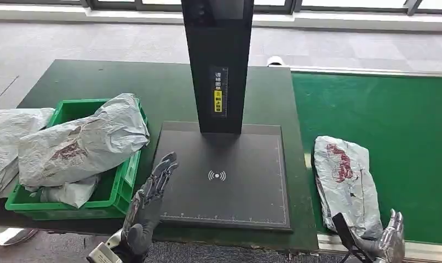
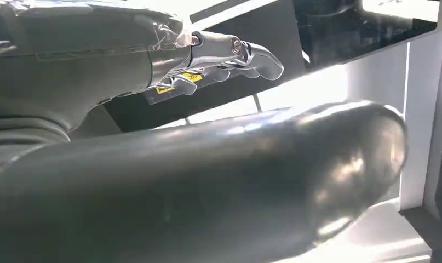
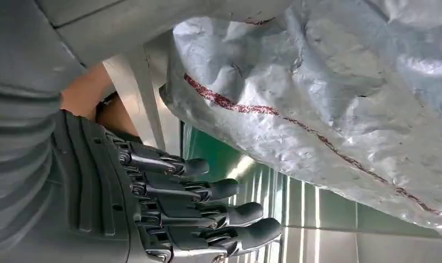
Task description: Moved the parcel from conveyor to table for the left to box.
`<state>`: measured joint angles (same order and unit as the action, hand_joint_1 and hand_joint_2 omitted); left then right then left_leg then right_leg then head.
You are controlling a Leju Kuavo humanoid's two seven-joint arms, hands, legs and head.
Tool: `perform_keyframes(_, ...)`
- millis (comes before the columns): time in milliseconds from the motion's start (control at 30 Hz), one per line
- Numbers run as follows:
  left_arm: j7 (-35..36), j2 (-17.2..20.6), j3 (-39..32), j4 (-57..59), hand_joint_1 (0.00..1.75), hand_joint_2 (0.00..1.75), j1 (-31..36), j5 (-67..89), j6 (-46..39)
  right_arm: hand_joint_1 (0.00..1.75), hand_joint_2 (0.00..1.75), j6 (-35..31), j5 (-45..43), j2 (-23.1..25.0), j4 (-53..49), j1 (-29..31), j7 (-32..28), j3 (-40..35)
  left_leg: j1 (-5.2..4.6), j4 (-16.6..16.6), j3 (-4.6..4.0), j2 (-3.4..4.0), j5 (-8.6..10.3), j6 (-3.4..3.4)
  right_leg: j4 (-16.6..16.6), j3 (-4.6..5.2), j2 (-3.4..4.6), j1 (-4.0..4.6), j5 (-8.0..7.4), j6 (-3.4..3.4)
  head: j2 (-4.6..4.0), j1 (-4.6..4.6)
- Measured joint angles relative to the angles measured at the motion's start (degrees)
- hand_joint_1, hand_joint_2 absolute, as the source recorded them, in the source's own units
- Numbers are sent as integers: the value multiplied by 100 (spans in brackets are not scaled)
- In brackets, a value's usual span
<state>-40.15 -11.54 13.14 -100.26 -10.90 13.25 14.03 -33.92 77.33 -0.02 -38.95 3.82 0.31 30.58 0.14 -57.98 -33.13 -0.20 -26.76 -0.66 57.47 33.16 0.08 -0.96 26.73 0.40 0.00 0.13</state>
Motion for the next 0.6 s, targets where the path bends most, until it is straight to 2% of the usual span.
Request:
perform_keyframes(533,0,-4,0,13,0,0,0,103,-2,0,175,103,254,109,201,208,-251,138,0,-6,9,4,-4,7,-1,-12,4,1,1,4,-2,0)
perform_keyframes(567,0,-4,0,13,0,0,0,103,-2,63,175,114,254,116,208,218,-254,138,0,-6,9,4,-4,7,-1,-13,4,1,1,4,0,0)
perform_keyframes(600,0,-4,0,13,0,0,0,103,-2,175,175,171,254,129,225,229,-278,138,1,-6,11,4,-4,7,-1,-15,4,1,1,4,0,0)
